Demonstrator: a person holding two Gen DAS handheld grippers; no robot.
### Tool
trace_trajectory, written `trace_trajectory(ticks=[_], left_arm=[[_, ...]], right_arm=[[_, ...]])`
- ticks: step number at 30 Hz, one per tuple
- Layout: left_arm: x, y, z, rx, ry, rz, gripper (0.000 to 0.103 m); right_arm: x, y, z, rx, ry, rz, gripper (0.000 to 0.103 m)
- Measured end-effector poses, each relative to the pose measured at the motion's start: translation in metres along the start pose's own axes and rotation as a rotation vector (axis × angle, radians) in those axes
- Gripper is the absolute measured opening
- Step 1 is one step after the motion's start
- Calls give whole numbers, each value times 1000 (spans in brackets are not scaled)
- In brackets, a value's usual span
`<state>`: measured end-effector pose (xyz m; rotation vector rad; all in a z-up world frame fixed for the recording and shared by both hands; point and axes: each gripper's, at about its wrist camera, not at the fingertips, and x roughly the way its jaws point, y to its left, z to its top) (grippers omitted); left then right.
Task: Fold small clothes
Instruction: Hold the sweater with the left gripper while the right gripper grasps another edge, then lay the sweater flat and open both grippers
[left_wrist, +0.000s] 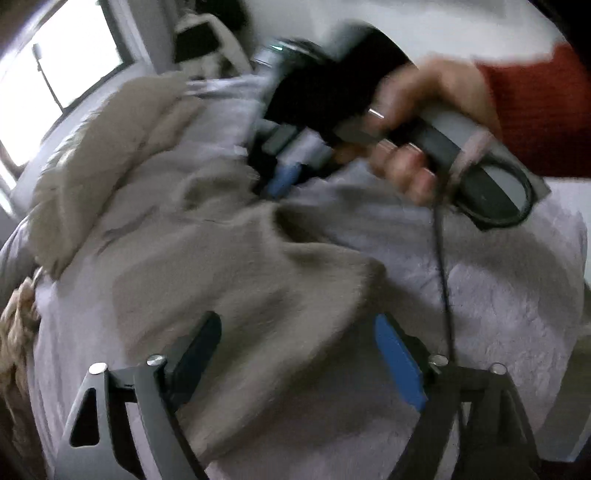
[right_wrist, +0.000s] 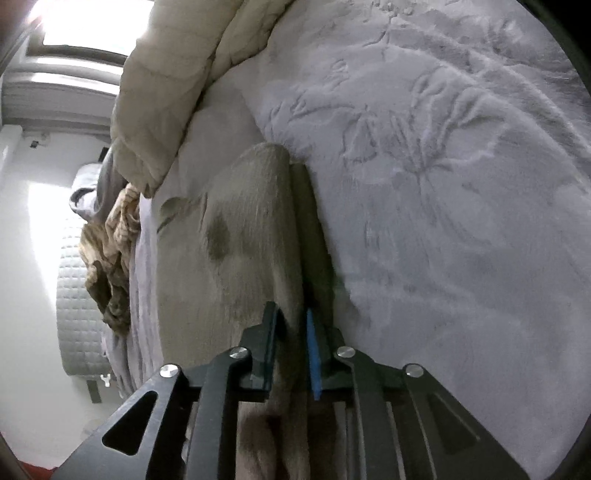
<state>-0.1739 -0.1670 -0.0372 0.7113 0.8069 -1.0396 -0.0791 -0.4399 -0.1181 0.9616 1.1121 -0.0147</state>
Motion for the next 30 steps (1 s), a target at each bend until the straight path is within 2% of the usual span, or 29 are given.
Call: trace_trajectory(ticks=[1,2,3,5,10,11,14,16,17,18,20,22,23,27,28,29,30], left_arm=[[-6,8,-2,-22,19,-25,86],[-12,18,-5,-54,38,-34,86],[-16,27,-7,-87,48,-37,86],[-21,51,-13,-181,73,-50,86],[-6,141,-40,-579,171,-122,86],[4,158,-48,-658,193,-157,86],[26,177,-59,-749,236,-221,86],[41,176,-64,-772,278,-295,86],[47,176,-68,-776,294,-313,86],[52,175,-70,-771,311,-317,73],[53,173,-68,-737,325,-342,56],[46,175,-64,-689,309,-327,49],[43,174,-64,-659,301,-319,49],[43,156,-71,-530,316,-249,49],[44,152,-74,-525,325,-243,49],[44,149,-75,-528,324,-235,49],[41,148,-77,-543,312,-218,49]], right_arm=[[-4,1,-5,-2,3,-13,35],[-9,2,-14,0,5,-28,53],[-18,2,-29,7,-5,-27,59],[-34,-3,-55,43,-25,-5,59],[-54,-13,-131,195,-46,103,59],[-52,-11,-141,212,-40,124,59],[-31,-2,-158,246,-25,162,58],[-13,2,-156,272,-38,185,53],[-4,4,-153,290,-46,193,37],[5,5,-149,313,-46,196,7],[9,12,-143,334,-63,229,8],[3,23,-144,312,-90,289,8],[2,25,-146,307,-93,285,8],[21,-5,-169,373,-36,126,8],[22,-11,-173,397,-24,133,8],[19,-14,-176,408,-10,126,12],[14,-13,-178,396,8,101,21]])
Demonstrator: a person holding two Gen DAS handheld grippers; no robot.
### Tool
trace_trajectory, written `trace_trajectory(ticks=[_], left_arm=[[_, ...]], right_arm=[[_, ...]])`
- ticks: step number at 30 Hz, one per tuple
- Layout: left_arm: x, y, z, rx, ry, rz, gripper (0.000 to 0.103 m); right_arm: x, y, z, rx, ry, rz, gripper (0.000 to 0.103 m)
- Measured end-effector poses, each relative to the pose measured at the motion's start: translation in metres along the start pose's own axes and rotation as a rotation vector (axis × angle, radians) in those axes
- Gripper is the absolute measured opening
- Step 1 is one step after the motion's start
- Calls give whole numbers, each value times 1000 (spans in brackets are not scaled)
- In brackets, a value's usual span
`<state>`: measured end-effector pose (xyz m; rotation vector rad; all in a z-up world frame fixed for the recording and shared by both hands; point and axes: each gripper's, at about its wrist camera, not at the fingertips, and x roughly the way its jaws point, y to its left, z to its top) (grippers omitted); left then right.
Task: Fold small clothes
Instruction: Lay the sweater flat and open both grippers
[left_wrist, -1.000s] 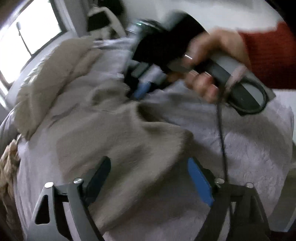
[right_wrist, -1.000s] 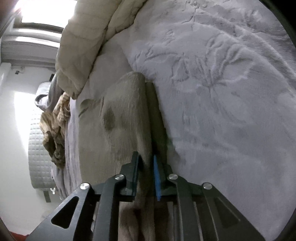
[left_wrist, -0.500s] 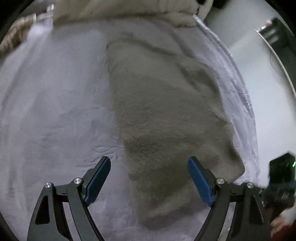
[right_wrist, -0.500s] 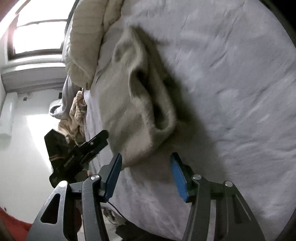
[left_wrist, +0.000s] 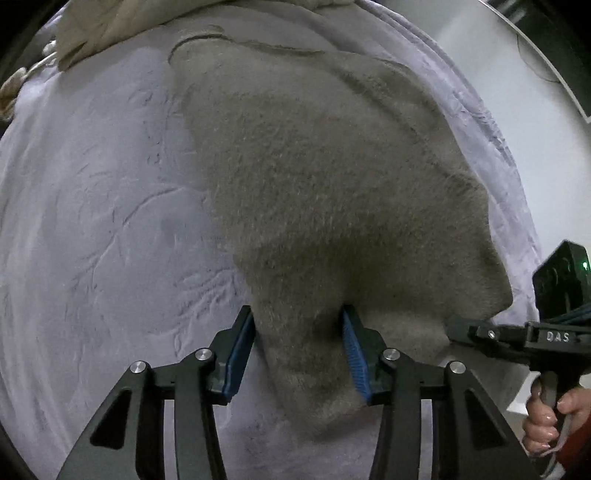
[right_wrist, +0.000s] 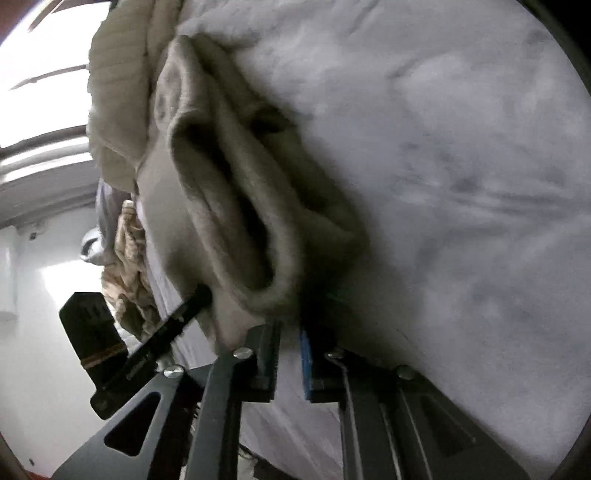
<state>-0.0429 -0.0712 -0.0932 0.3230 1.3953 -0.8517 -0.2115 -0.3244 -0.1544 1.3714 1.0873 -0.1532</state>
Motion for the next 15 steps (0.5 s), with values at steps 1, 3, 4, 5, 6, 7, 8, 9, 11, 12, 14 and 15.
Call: trace_trajectory(ticks=[1,3,4,5,6,7,8,9,11,12,14,15], left_arm=[[-2,0,0,-14,-10,3,49],[-3,3,-5,-54,-12,2,51],[-3,4,-7,-72,-10,4,54],[-3,6,-8,-86,-10,16,63],[-5,10,-11,-97,-13,36,66],[-7,11,-12,-100,-15,37,66],[-8,11,-12,-102,-15,37,66],[-9,11,-13,-105,-14,41,66],[-9,11,-16,-101,-16,52,66],[-9,10,-16,-99,-17,57,66],[-8,7,-15,-99,-19,64,66],[-8,6,-17,-100,-21,68,66]], right_arm=[[-4,4,-2,-24,21,-42,24],[-16,16,-7,-89,69,-120,27],[-26,27,-9,-145,54,-151,27],[-34,41,-10,-210,23,-189,27],[-41,53,-10,-270,-10,-227,27],[-48,63,-10,-333,-46,-265,27],[-51,77,-7,-399,-82,-304,29],[-50,93,-2,-467,-115,-340,31],[-39,113,10,-564,-124,-373,33],[-31,120,15,-588,-114,-381,32],[-17,124,25,-642,-86,-393,22],[-15,121,26,-651,-92,-413,8]])
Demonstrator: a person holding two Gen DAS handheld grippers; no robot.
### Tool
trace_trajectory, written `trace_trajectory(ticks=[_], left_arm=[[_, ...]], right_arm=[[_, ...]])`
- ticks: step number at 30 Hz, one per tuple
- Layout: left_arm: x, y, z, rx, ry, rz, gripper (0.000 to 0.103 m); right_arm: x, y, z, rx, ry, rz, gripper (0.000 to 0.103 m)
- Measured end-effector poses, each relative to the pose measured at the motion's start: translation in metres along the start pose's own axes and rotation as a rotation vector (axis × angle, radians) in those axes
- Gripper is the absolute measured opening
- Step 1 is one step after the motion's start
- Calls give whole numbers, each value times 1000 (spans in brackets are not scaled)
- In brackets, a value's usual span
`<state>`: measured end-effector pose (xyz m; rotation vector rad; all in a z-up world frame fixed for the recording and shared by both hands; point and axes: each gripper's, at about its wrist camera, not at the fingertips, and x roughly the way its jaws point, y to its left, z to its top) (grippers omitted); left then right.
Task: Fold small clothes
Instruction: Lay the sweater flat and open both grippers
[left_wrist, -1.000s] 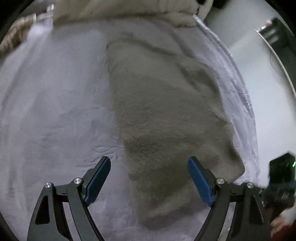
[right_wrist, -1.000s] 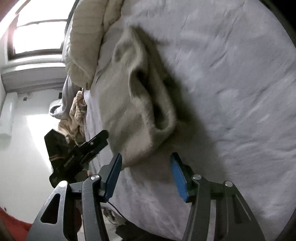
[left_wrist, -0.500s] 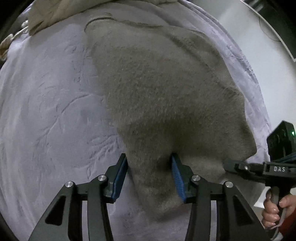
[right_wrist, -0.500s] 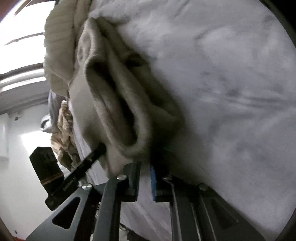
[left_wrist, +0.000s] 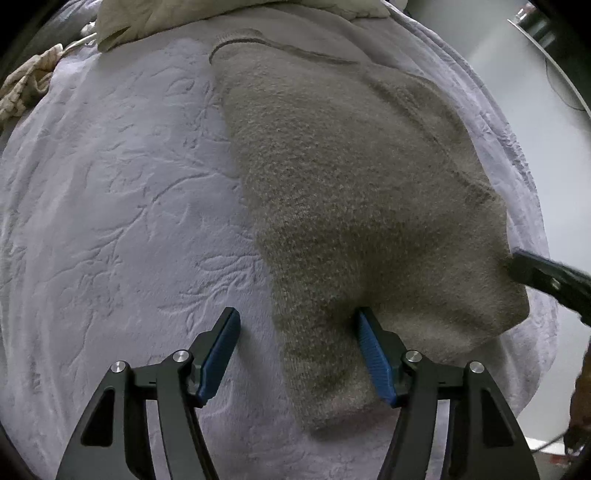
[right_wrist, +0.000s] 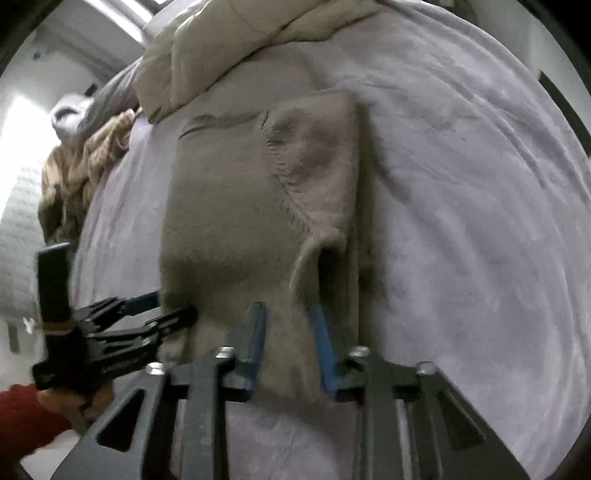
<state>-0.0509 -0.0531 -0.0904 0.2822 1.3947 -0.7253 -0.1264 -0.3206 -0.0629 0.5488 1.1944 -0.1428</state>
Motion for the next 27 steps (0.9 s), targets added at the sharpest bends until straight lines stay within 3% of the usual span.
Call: trace_trajectory(ticks=[2,3,5,8,10,27], left_arm=[[-1,1,-1,-2,-6,3,66],[0,0,1,-5,-8,4,66],[4,-3,1,-17,-5,5,75],[6,-5,-3,-27,8,12,76],[5,-6,-5,-27,13,20,76],[-38,-19,-15,-64,31,117,76]], right_arm=[[4,-20,-3,40,9,-32,7],[9,-36,-7,112,19,-8,7],[14,-67,-25,268,30,84,6],[16,-97,-43,459,7,227,6],[15,-103,-49,513,3,259,6],[-24,-85,-55,404,102,92,11]])
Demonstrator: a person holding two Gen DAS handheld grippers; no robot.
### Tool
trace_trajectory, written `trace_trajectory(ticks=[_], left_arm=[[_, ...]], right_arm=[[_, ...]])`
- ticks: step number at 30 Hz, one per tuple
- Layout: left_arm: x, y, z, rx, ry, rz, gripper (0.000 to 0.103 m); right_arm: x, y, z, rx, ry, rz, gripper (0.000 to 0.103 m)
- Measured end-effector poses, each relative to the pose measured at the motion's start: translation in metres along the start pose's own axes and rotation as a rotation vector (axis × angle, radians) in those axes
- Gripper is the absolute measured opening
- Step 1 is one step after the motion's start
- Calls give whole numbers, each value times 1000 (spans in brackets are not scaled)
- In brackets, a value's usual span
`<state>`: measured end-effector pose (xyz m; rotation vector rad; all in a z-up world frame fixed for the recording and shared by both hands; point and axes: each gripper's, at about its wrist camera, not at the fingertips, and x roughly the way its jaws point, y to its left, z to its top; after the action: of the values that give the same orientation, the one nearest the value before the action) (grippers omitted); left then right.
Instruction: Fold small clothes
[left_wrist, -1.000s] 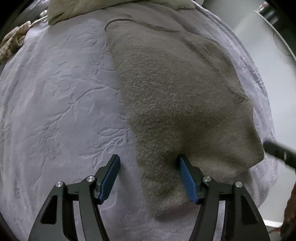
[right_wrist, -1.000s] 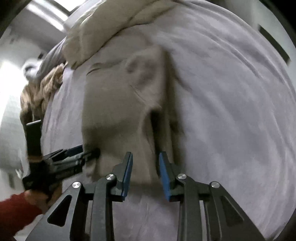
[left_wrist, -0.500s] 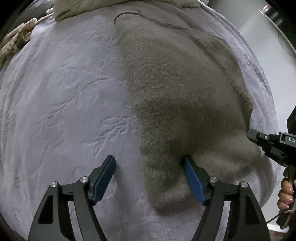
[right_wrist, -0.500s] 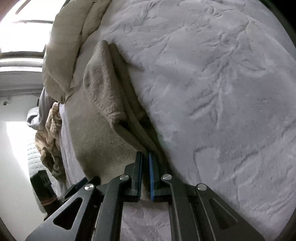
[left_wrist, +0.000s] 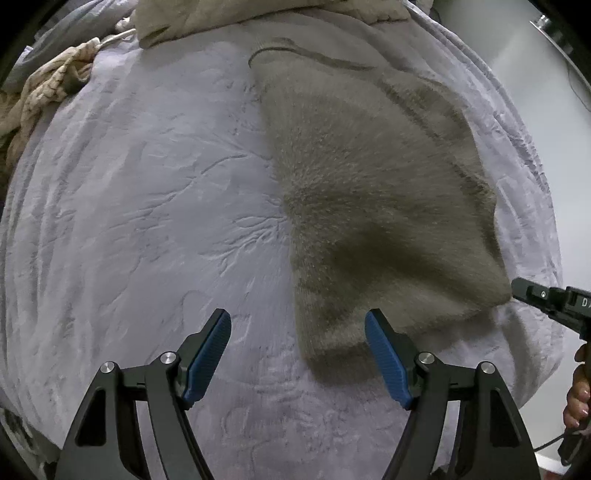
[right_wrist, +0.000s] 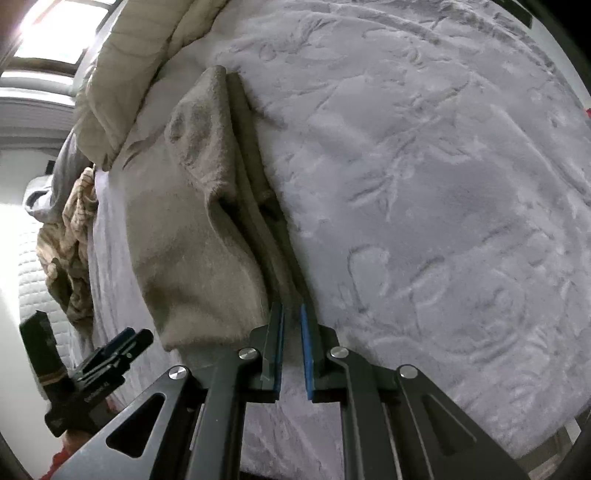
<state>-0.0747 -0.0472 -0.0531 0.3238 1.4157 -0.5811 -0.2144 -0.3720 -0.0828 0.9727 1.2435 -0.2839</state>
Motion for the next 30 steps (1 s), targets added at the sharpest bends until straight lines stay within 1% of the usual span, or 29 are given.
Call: trace_trajectory(ticks=[4,5,7,8,9,10,11,12,13,14,15,16,20,24,26,27,29,30], left_arm=[[-13,-4,-3,-17,-2,-1,76],[-16,-5,-3,-20,-3,-1,76],[-21,-6,-4,-31,-10,-3,76],[-24,-6,-5,-37,-15,-3,76],[-27,-8,-6,-43,-17,-5,76],[-29,-10,-7,-45,-19,-6,76],[-30,-12,-7,-45,-23,-4,81],[-31,-16,-7,-43,-30,7,98],[-36,-14,-10,-41,-40,17,103],[-39,-17,-11,-37,-54,26,103],[-41,-20,-11,-25,-56,18,103],[-41,-21,-11,-17,-52,10,103],[-46,-23,-14,-1,-42,17,103],[-42,-19,-18,-27,-4,23,103],[-40,-14,-20,-38,20,-2,103],[-42,-11,-22,-48,22,-25,103],[-48,-6,-25,-59,2,-19,103],[-50,-5,-27,-59,-4,-15,103]], right_arm=[[1,10,-9,-22,25,-7,13],[0,12,-10,-31,29,-8,18],[0,19,-11,-43,30,-5,33],[-1,21,-11,-47,28,0,51],[-2,24,-12,-53,24,6,62],[-3,26,-11,-58,21,11,62],[-4,28,-11,-66,21,15,62],[-4,30,-11,-75,24,15,62],[-4,32,-11,-78,26,14,63],[-3,34,-11,-83,31,16,67],[-2,36,-11,-86,35,17,75],[-1,39,-11,-91,36,19,79],[1,47,-13,-123,29,38,88],[1,58,-15,-146,10,45,88],[-1,62,-18,-147,-8,64,88],[-2,66,-20,-151,-19,69,88],[-4,73,-23,-165,-28,69,88],[-4,77,-25,-176,-19,58,88]])
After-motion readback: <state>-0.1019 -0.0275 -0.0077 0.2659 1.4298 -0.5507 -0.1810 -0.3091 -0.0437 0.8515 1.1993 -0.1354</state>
